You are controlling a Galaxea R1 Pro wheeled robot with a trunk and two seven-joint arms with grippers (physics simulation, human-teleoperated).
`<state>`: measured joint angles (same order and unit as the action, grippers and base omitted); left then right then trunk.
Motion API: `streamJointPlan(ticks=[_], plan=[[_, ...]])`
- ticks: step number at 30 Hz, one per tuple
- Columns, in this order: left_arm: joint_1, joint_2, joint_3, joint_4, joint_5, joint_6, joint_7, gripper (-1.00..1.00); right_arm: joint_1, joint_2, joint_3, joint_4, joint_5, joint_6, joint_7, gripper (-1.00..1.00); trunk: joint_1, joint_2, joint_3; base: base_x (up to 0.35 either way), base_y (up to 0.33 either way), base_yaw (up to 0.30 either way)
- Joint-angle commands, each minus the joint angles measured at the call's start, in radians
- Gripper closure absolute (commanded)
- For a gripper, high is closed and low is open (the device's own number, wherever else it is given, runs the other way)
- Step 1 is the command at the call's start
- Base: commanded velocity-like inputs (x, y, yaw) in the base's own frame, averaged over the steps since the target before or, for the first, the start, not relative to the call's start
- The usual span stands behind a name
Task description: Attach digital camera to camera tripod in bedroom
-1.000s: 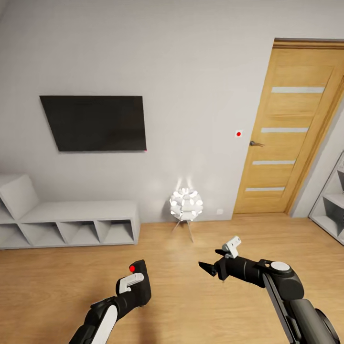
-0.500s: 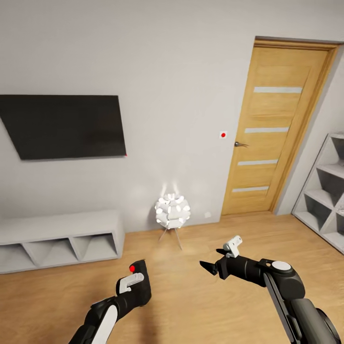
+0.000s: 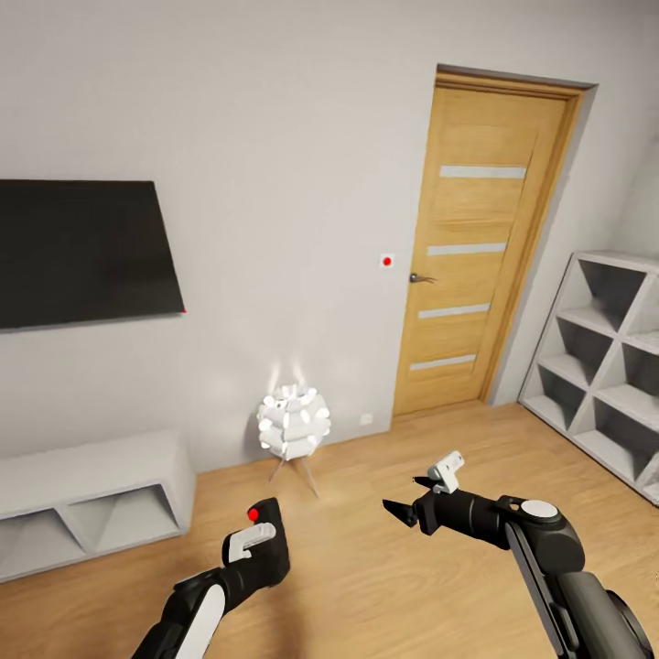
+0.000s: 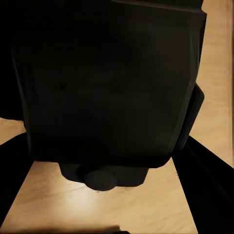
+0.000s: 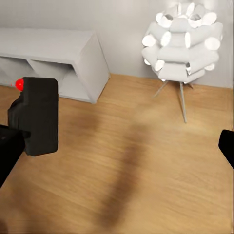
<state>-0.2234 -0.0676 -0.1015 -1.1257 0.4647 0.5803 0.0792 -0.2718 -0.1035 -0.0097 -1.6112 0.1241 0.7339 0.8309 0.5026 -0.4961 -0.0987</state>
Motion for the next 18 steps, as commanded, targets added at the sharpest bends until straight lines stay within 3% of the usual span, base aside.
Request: streamJointPlan(ticks=[1, 13, 18], plan=[[-0.001, 0.0, -0.001, -0.002, 0.011, 0.004, 0.008, 1.0, -0.001, 0.0, -0.001, -0.001, 0.011, 0.002, 0.01, -1.0, 0.001, -0.002, -0.002, 0.329, -0.097, -0.262], [-0.001, -0.001, -0.001, -0.002, 0.011, 0.003, 0.008, 1.0, -0.004, -0.003, -0.002, -0.001, 0.01, 0.002, 0.011, -1.0, 0.001, -0.002, -0.002, 0.319, -0.077, -0.263], [-0.001, -0.001, -0.001, -0.002, 0.012, 0.004, 0.001, 1.0, -0.007, -0.004, -0.004, -0.001, 0.01, 0.003, 0.011, -1.0, 0.001, -0.002, -0.002, 0.1, -0.01, -0.263]])
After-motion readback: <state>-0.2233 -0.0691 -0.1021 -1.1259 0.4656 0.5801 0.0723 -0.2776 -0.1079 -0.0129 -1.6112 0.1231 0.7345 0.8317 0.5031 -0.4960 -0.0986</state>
